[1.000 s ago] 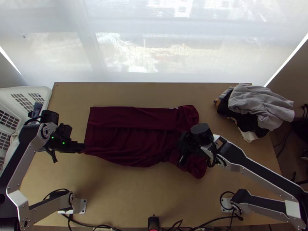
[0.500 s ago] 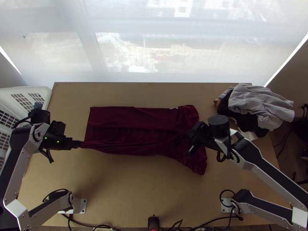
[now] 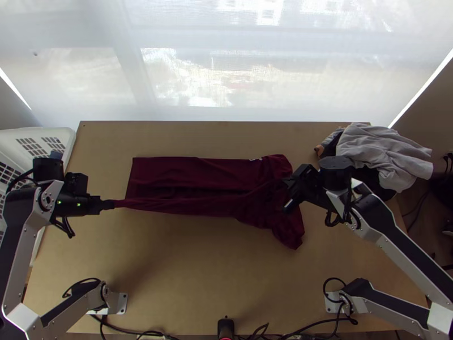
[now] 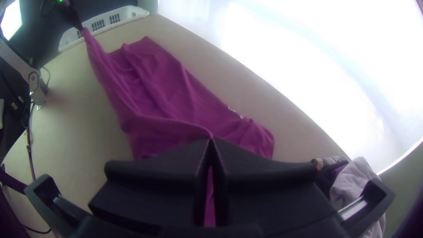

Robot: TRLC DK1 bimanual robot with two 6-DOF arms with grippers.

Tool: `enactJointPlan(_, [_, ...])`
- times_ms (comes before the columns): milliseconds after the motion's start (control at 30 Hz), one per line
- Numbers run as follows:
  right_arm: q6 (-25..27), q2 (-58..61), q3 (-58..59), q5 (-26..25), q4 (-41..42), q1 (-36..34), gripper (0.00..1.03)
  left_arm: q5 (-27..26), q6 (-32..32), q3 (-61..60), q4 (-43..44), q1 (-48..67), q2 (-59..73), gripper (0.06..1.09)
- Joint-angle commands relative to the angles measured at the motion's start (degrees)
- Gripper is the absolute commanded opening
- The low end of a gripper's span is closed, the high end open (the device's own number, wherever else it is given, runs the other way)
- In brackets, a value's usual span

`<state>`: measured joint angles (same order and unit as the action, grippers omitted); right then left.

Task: Fold the t-shirt

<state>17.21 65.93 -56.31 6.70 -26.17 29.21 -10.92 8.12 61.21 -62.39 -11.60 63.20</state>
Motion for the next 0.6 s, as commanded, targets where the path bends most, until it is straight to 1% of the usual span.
enactJointPlan(0, [1.77, 3.68, -3.45, 0.07, 0.69, -2.49, 0.03, -0.07, -0.03, 1.19, 1.31, -0.09, -0.01, 0.09])
enactJointPlan(167, [2.21, 6.58, -5.47, 0.07, 1.92, -3.28, 0.03, -0.07, -0.12, 1.46, 3.24, 0.26, 1.75, 0.09])
enactJointPlan(567, [3.0, 14.31, -10.66, 0.07, 4.46, -5.48, 0.03, -0.07, -1.0, 4.09, 11.06, 3.42, 7.99, 0.09])
